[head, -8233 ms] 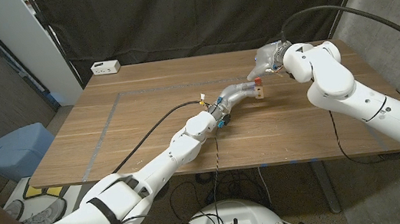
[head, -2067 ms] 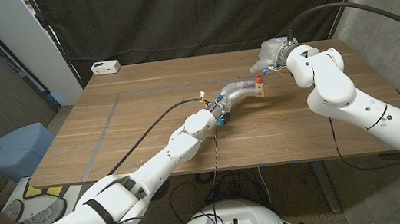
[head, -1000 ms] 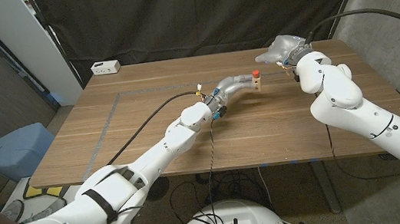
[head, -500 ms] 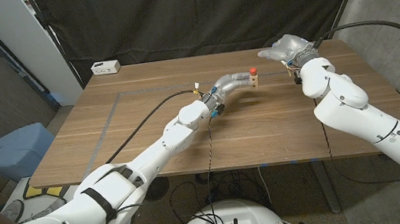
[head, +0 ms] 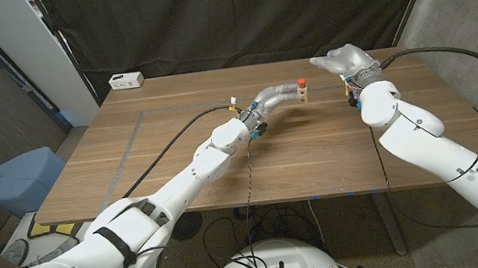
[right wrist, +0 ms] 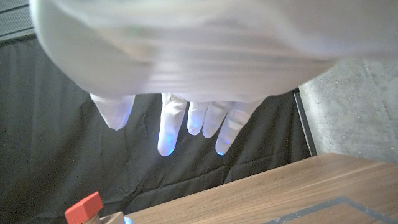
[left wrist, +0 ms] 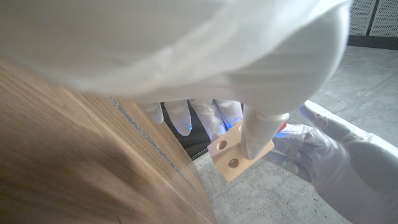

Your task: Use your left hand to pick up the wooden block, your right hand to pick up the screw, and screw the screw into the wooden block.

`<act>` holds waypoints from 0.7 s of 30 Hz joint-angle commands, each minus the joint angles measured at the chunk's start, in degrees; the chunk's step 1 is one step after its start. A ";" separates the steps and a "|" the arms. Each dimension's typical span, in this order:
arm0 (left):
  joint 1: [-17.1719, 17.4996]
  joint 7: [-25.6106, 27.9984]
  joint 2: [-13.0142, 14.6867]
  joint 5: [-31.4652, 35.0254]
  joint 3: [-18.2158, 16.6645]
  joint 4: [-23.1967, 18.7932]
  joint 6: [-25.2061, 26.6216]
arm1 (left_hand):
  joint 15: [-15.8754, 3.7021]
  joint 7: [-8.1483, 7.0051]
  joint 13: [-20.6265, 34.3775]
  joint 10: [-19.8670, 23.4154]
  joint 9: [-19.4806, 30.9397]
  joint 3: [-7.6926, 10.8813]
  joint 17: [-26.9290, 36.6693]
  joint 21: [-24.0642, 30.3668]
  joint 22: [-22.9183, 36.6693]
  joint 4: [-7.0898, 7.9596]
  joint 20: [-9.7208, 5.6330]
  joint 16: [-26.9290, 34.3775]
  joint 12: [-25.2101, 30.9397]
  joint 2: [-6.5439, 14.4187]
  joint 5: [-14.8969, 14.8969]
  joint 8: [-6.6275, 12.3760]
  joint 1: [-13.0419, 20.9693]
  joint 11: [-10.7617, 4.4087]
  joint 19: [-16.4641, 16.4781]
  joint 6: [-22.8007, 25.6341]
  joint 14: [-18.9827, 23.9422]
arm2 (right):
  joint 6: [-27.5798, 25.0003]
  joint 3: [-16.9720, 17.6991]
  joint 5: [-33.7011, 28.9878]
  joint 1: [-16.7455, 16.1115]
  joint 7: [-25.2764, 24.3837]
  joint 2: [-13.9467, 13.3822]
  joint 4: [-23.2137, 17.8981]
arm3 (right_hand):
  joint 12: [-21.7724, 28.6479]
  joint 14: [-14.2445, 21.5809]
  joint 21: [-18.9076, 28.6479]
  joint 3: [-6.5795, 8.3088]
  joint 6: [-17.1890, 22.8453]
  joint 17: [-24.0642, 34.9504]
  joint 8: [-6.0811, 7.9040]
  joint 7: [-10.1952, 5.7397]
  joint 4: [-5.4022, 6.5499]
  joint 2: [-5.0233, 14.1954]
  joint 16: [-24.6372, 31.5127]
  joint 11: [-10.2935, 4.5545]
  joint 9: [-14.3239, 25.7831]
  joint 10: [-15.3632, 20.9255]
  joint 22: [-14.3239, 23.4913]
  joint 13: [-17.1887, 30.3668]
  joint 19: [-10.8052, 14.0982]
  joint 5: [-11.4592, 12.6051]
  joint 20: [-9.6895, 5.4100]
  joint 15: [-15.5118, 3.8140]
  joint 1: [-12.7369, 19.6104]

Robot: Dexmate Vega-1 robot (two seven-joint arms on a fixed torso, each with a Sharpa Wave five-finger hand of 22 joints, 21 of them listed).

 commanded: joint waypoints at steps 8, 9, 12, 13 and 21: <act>0.59 0.45 0.36 -0.11 -0.10 -1.33 0.82 | -0.17 3.21 0.26 0.59 0.24 4.14 0.01 0.09 0.31 4.03 0.03 0.33 0.44 2.95 0.26 0.49 -2.31 0.09 0.41 4.46 0.53 | 10.79 3.70 13.82 -5.16 -11.11 3.43 2.81 | -0.24 -1.40 -0.61 -0.19 -2.11 0.11 -1.64 -0.01 -0.40 0.09 -0.60 0.33 0.23 -1.32 0.13 0.34 -2.23 -0.23 2.88 1.00 -0.95; 0.60 0.49 0.34 -0.10 -0.10 -1.25 0.77 | -0.15 3.28 0.26 0.57 0.24 4.13 0.01 0.09 0.31 4.04 0.03 0.33 0.43 2.95 0.25 0.44 -2.31 0.10 0.42 4.33 0.54 | 11.37 3.70 14.11 -5.37 -11.68 3.54 2.99 | -0.42 -2.22 -0.75 -0.22 -2.26 0.08 -1.80 0.01 -0.47 0.09 -0.88 0.05 0.24 -1.99 0.10 0.34 -2.91 -0.24 3.21 1.13 -1.02; 0.75 0.76 0.29 -0.10 -0.12 -1.29 0.84 | -0.14 3.30 0.26 0.58 0.24 4.10 0.01 0.10 0.31 4.03 0.00 0.35 0.43 2.96 0.25 0.49 -2.27 0.01 0.46 4.45 0.58 | 12.33 3.97 15.71 -5.75 -12.13 3.52 3.12 | -0.47 -3.09 -0.97 -0.29 -3.27 0.05 -2.49 -0.24 -0.61 0.18 -1.01 0.12 0.24 -2.91 0.04 0.33 -4.62 -0.25 4.04 1.44 -1.26; 0.77 0.82 0.29 -0.06 -0.11 -1.31 0.85 | -0.13 3.30 0.27 0.58 0.24 4.10 0.01 0.10 0.31 4.03 0.01 0.35 0.43 2.95 0.25 0.49 -2.26 0.04 0.46 4.46 0.57 | 12.79 4.06 16.20 -5.87 -12.42 3.62 3.23 | -0.47 -3.64 -1.01 -0.32 -3.67 0.04 -2.72 -0.38 -0.63 0.20 -1.15 0.24 0.25 -3.14 0.03 0.33 -5.10 -0.26 4.42 1.59 -1.38; 0.78 1.04 -0.07 -0.17 -0.10 -0.84 0.84 | -0.12 3.27 0.27 0.66 0.24 4.03 0.02 0.11 0.31 4.07 0.05 0.37 0.45 2.96 0.24 0.51 -2.24 0.02 0.49 4.51 0.60 | 19.90 5.41 21.62 -7.54 -12.96 4.67 5.33 | -0.99 -8.50 -1.01 -0.58 -7.94 -0.12 -4.60 -0.40 -0.97 0.48 -1.56 0.19 0.28 -8.86 -0.08 0.21 -8.98 -0.21 7.93 3.26 -2.35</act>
